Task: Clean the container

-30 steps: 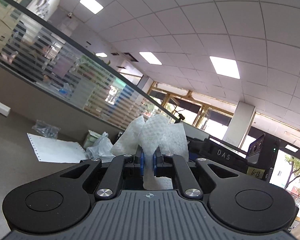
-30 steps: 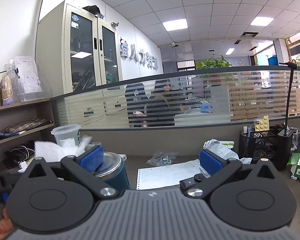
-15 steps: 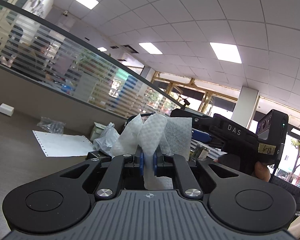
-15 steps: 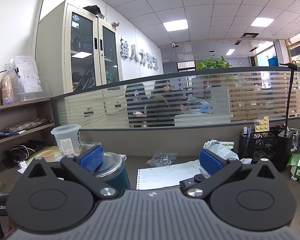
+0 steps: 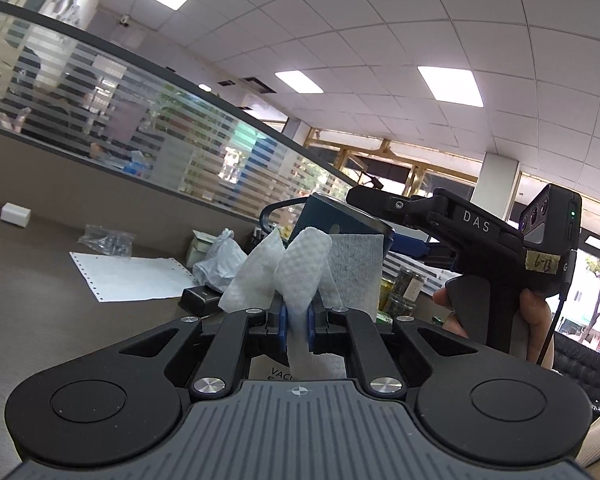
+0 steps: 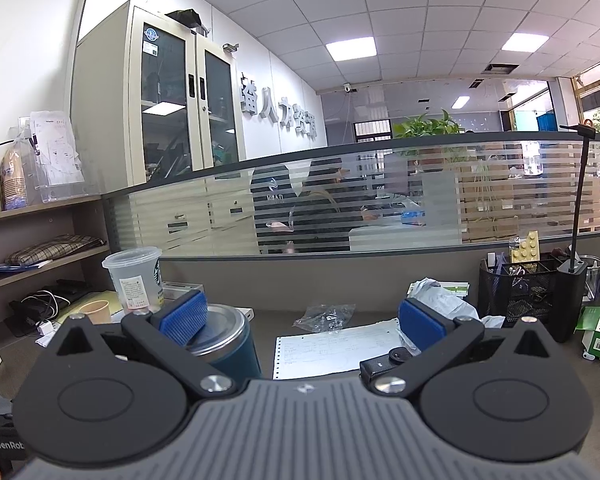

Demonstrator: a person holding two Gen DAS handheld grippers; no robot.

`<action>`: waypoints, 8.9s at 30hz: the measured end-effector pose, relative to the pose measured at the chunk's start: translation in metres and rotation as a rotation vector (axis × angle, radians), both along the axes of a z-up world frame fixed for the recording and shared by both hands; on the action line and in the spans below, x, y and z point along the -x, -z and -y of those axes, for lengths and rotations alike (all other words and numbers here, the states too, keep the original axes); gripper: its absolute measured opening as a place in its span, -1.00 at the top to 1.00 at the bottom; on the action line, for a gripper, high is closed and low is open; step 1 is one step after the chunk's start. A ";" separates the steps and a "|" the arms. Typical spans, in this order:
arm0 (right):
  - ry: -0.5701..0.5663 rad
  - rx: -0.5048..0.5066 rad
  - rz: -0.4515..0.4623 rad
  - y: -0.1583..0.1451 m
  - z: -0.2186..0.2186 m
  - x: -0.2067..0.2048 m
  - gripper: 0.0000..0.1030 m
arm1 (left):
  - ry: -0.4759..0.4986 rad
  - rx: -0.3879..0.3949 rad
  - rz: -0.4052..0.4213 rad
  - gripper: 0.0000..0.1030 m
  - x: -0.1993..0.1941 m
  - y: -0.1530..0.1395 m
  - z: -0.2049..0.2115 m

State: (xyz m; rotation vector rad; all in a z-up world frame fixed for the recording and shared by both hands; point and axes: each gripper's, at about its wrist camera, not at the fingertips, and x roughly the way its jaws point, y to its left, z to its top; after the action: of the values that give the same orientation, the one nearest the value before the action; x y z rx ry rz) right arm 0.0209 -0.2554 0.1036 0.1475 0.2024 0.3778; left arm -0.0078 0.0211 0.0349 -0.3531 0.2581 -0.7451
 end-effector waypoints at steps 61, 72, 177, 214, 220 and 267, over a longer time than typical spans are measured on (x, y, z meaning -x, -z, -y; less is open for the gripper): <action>-0.007 -0.010 0.003 0.000 0.005 0.001 -1.00 | -0.062 0.068 -0.133 0.76 -0.022 0.015 -0.007; -0.008 -0.009 0.003 -0.001 0.006 -0.001 -1.00 | -0.086 0.150 -0.108 0.76 -0.020 -0.001 -0.005; -0.003 -0.048 0.011 0.003 0.001 -0.004 -1.00 | 0.143 -0.195 -0.209 0.66 -0.032 0.043 0.008; -0.016 -0.060 0.010 0.004 0.006 -0.006 -1.00 | 0.097 -0.298 -0.321 0.66 -0.044 0.069 0.017; -0.018 -0.066 0.010 0.004 0.006 -0.006 -1.00 | 0.052 -0.182 -0.260 0.66 -0.040 0.043 -0.001; -0.019 -0.061 0.013 0.006 0.003 -0.009 -1.00 | 0.017 0.181 -0.399 0.69 -0.062 0.054 -0.016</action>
State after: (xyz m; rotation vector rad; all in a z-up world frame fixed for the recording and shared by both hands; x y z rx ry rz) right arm 0.0302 -0.2583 0.0971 0.2032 0.1800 0.4042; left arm 0.0540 0.0371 -0.0192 -0.6735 0.5721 -0.7129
